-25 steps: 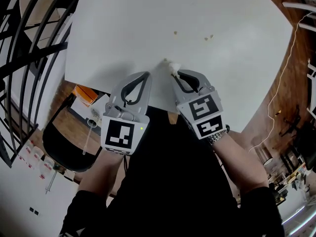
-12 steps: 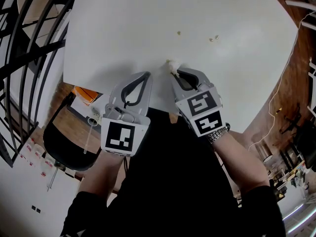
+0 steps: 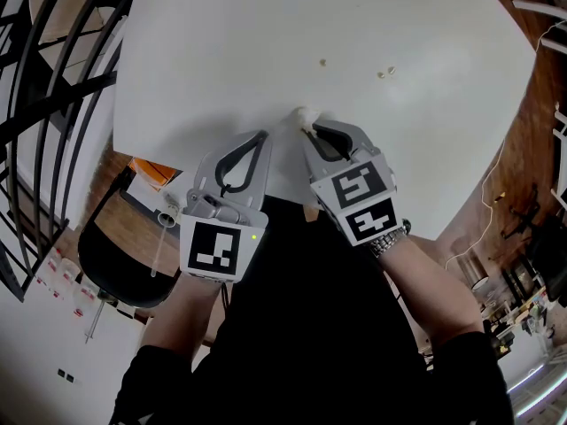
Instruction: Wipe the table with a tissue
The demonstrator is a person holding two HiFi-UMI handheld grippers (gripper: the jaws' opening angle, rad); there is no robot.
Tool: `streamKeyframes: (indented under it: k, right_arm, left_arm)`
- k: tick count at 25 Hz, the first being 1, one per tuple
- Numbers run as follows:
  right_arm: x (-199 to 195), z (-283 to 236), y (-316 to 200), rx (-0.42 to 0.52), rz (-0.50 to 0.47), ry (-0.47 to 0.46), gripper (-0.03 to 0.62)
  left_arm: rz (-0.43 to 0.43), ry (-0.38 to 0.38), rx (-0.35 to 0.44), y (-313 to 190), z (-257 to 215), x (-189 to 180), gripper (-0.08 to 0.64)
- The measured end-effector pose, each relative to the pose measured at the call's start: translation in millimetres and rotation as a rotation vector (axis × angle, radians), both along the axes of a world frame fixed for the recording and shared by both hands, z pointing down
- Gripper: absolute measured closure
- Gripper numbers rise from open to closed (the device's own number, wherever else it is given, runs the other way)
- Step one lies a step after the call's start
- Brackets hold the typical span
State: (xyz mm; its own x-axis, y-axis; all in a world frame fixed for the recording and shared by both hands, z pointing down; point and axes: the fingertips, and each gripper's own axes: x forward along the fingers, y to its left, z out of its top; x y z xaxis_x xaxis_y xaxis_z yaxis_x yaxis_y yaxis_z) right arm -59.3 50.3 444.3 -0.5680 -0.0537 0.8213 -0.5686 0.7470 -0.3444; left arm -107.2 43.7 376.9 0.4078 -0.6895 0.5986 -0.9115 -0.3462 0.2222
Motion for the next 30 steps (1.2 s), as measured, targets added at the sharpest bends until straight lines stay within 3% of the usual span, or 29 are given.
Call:
streamKeyframes:
  k: [30]
  right_arm:
    - [-24.9, -2.1, -24.1, 0.024, 0.039, -0.047, 0.563]
  left_arm:
    - [0.034, -0.007, 0.008, -15.6, -0.8, -5.4, 0.543]
